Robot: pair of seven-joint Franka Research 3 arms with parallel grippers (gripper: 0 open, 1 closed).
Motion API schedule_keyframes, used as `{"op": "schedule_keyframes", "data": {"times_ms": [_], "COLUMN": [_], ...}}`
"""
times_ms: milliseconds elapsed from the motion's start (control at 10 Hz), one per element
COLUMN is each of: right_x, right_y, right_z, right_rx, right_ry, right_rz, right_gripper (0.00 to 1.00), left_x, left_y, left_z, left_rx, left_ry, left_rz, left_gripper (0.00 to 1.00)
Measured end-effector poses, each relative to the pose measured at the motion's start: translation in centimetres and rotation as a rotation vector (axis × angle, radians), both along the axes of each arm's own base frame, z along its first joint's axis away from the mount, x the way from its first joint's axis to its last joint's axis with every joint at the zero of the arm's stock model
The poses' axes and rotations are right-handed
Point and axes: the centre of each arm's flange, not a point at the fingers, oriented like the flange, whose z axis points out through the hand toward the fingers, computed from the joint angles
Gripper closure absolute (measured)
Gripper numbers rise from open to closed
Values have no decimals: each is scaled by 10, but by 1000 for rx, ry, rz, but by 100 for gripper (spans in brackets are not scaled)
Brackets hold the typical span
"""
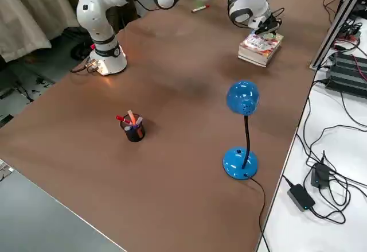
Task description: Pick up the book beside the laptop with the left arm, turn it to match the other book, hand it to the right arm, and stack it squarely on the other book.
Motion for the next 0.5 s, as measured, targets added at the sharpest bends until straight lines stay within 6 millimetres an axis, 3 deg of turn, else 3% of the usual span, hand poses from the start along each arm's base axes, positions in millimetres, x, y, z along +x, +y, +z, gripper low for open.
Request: {"op": "schedule_keyframes", "data": {"times_ms": [200, 500], "right_x": [10, 29], "right_y": [-7, -40], "right_z": [41, 87], "right_rx": [7, -74], "right_ry": [4, 64], "right_rz": [1, 87], "right_gripper": [99, 95], "left_x": [0, 0], "left_y": [0, 0], "left_z": [0, -1], "left_rx": [0, 0], "left_ry": [0, 1], "left_rz": [0, 0], "left_gripper": [0, 0]}}
